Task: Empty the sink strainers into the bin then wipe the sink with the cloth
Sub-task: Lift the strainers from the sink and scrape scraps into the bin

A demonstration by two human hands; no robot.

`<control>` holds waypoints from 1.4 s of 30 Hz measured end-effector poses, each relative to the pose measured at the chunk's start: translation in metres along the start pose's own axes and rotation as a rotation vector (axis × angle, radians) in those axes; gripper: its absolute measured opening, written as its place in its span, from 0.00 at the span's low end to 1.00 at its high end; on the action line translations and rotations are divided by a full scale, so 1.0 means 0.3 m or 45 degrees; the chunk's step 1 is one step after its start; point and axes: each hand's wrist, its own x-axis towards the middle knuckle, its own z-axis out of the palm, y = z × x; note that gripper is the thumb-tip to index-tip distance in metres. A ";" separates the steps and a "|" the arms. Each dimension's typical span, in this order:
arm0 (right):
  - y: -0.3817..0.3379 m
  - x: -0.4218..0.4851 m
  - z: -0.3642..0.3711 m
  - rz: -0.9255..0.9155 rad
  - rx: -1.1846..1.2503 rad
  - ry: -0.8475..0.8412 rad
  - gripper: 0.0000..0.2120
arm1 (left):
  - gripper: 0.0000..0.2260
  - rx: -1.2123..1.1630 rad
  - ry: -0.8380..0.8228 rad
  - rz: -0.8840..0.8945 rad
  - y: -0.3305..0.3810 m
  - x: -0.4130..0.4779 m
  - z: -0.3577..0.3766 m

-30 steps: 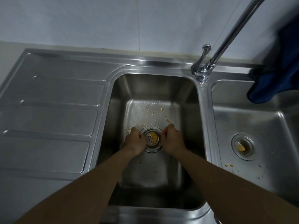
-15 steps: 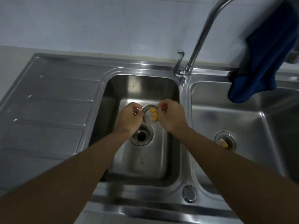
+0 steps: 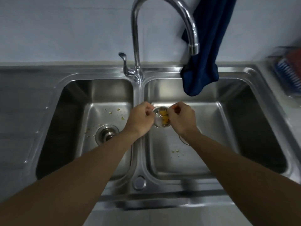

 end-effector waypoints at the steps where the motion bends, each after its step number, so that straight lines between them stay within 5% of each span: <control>1: 0.041 -0.004 -0.022 0.024 -0.048 -0.035 0.06 | 0.06 0.056 -0.058 -0.008 0.000 -0.005 0.040; 16: 0.487 -0.073 -0.156 0.380 -0.495 -0.768 0.07 | 0.06 0.506 -0.667 -0.220 -0.128 -0.086 0.495; 23: 0.565 -0.066 -0.128 0.375 -0.600 -1.015 0.16 | 0.04 0.597 -0.767 -0.230 -0.181 -0.109 0.534; 28: 0.573 -0.050 -0.145 0.385 -0.564 -1.118 0.10 | 0.03 0.570 -0.793 -0.252 -0.202 -0.107 0.532; 32: 0.579 -0.014 -0.174 0.412 -0.473 -1.001 0.16 | 0.03 0.572 -0.749 -0.245 -0.198 -0.079 0.525; 42: 0.635 0.114 -0.152 0.383 -0.540 -0.445 0.12 | 0.05 0.591 -0.468 -0.172 -0.160 0.085 0.627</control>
